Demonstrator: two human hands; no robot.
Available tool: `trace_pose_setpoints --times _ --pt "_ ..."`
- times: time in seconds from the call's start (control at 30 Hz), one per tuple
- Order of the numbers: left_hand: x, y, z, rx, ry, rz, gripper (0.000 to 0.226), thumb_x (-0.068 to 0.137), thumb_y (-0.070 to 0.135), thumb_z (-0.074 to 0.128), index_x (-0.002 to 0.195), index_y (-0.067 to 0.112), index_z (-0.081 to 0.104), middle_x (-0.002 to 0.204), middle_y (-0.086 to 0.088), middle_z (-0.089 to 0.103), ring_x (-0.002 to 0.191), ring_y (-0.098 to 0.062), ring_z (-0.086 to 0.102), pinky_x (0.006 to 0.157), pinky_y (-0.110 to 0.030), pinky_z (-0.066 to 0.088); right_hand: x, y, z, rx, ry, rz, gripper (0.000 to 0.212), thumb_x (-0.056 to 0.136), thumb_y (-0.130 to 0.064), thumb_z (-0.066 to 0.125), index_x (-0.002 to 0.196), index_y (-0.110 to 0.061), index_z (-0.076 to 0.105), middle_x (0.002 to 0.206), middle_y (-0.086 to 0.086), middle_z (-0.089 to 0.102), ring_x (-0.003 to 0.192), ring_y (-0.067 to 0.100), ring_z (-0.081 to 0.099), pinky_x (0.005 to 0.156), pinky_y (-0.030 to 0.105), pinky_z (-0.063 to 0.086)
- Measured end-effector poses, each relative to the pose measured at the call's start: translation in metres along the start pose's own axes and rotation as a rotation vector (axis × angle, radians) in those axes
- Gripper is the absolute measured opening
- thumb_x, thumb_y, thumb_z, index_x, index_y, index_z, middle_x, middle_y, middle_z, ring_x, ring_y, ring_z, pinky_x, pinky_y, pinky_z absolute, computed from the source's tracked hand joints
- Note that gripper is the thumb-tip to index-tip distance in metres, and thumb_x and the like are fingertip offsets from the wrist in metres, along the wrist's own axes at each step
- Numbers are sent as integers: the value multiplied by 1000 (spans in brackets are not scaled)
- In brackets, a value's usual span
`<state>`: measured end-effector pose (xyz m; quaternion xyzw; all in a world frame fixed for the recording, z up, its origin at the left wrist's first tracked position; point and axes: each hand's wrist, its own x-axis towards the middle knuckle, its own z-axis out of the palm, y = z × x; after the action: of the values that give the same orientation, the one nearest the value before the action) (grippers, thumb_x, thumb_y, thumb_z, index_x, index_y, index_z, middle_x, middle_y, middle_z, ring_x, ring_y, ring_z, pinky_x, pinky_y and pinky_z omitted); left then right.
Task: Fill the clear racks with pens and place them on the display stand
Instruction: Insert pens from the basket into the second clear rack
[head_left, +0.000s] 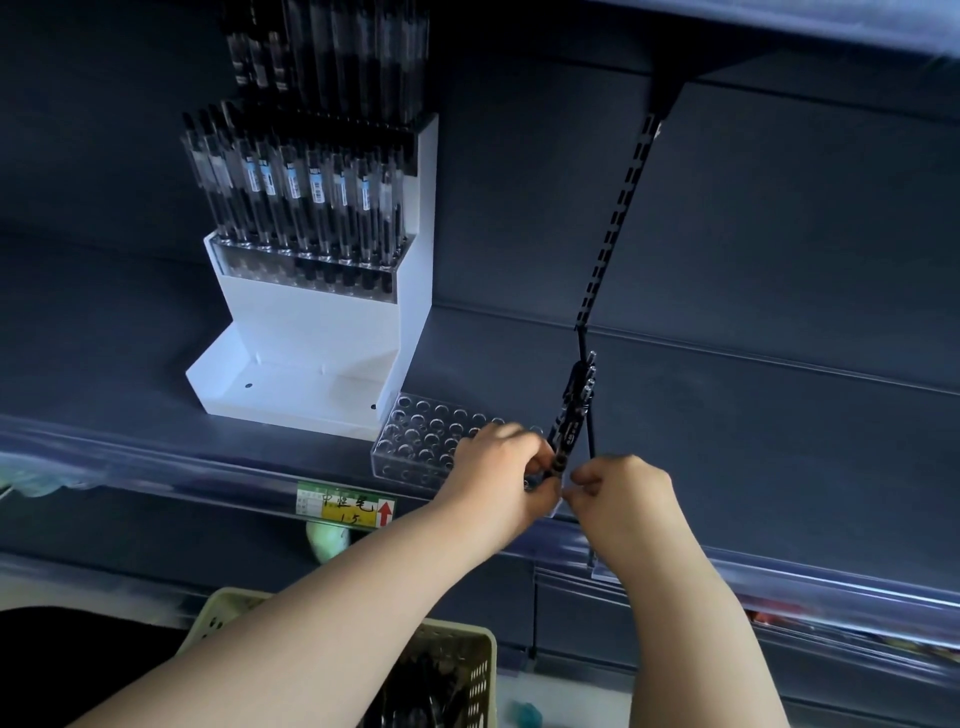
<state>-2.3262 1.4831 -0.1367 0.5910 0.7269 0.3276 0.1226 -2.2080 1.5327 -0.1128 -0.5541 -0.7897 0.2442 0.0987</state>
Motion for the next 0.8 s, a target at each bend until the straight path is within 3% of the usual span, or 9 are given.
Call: trace_pose_setpoints --times 0.33,0.57,0.8 --pt "1 -1 -1 9 -34 -30 16 81 26 65 93 16 67 85 10 48 93 -18 55 86 -33 42 0 2 0 -12 21 0 20 85 -6 54 99 1 66 102 18 68 100 34 60 78 38 53" --pt "1 -2 1 123 -46 -40 20 84 32 62 97 17 66 102 0 60 100 -20 54 88 -33 40 0 1 -2 -13 2 8 18 87 -7 54 99 -6 68 100 14 68 90 31 64 76 31 52" --pt "-11 -13 -14 197 -2 -46 37 85 43 61 114 20 62 115 1 57 112 -20 47 96 -35 36 -8 -4 -9 -53 55 -1 20 84 -5 55 100 5 64 101 22 67 100 36 60 79 43 55"
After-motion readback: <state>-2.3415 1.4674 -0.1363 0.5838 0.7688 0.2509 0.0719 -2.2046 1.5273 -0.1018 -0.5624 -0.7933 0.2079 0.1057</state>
